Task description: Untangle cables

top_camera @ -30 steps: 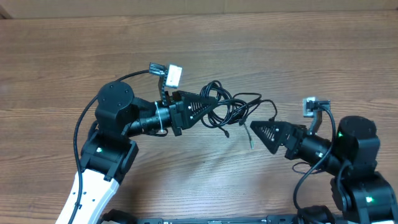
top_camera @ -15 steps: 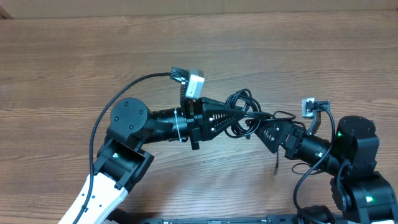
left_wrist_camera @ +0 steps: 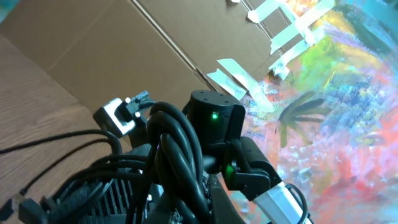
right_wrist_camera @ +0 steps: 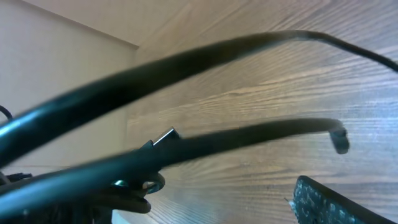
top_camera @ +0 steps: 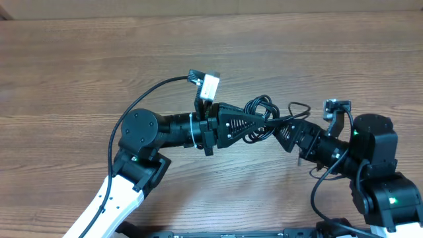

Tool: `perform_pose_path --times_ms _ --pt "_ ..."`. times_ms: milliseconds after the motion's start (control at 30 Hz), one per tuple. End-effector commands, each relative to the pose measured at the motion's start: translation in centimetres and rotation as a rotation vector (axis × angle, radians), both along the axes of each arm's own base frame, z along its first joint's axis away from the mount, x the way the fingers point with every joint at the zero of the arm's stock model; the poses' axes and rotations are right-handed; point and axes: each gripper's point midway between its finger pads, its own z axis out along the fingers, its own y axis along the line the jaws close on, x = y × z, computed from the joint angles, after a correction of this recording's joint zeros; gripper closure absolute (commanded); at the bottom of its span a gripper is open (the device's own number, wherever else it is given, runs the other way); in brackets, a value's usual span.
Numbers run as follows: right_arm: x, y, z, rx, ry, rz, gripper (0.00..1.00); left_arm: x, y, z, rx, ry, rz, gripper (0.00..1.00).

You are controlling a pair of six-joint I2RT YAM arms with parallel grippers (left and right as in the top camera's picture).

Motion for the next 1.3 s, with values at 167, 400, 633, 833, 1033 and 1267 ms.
perform_pose_path --times_ms 167,400,633,833,1033,1267 --pt "2.8 -3.3 -4.2 -0.144 0.060 -0.176 0.00 -5.4 1.6 5.1 -0.062 -0.166 -0.151 0.96" --pt "2.4 -0.8 -1.9 -0.052 -0.035 -0.023 0.00 -2.8 1.5 3.7 -0.019 -0.130 -0.047 0.96" --pt "0.4 0.0 1.6 -0.024 -0.201 0.056 0.00 0.8 2.0 2.3 0.011 -0.060 0.088 0.96" --pt "-1.6 0.4 4.6 0.004 -0.337 0.093 0.00 3.6 2.0 0.5 0.044 0.015 0.153 0.96" --pt "-0.6 -1.5 3.5 -0.067 -0.306 -0.027 0.05 4.2 1.6 -0.1 0.031 0.171 0.121 0.96" --pt "0.3 -4.5 1.4 -0.181 -0.235 -0.188 0.11 3.0 1.7 1.9 -0.030 0.180 0.055 0.96"
